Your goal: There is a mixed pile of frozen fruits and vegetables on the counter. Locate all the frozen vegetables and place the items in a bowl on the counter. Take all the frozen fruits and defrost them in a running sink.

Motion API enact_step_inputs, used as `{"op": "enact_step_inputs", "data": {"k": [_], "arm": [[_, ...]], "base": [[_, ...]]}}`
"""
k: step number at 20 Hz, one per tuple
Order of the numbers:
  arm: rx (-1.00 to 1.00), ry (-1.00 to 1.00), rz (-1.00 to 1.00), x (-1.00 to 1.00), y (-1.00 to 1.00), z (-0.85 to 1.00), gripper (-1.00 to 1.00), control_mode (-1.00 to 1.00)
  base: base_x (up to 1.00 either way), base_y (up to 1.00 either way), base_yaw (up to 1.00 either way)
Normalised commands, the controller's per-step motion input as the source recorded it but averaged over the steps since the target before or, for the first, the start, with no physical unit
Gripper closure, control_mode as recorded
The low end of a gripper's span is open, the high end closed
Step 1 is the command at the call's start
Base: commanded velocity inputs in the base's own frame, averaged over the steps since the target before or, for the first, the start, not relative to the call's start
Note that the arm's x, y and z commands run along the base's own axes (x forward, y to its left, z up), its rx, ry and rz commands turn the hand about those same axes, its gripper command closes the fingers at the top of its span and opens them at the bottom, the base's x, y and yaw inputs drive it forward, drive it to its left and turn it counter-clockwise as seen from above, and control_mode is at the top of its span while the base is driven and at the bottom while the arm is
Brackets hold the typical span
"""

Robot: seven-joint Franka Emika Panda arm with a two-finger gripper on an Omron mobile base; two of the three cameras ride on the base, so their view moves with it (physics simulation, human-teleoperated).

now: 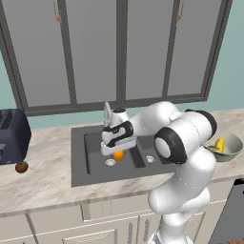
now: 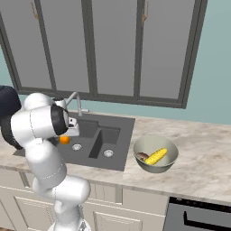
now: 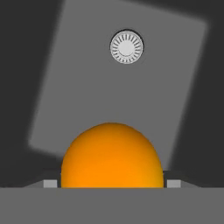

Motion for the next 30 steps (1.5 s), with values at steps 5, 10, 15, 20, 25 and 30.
{"op": "enact_step_inputs", "data": {"k": [5,10,15,20,25,30], "arm": [[0.00,0.00,0.00,0.17,0.00,-0.29,1.00,-1.00],[-0.01,0.00,0.00,0.18,0.00,-0.28,1.00,-1.00],[-0.01,0.00,0.00,0.16,0.00,-0.32,1.00,-1.00],[-0.02,0.00,0.00,0.14,0.00,-0.32,1.00,-1.00],[-0.01,0.00,0.00,0.13,0.00,-0.28,1.00,-1.00],[0.00,0.00,0.00,0.05,0.02,-0.19,1.00,-1.00]], "base": [[0.00,0.00,0.00],[0.00,0.00,0.00],[0.00,0.00,0.00],[0.00,0.00,0.00],[0.00,0.00,0.00],[0.00,0.00,0.00]]}}
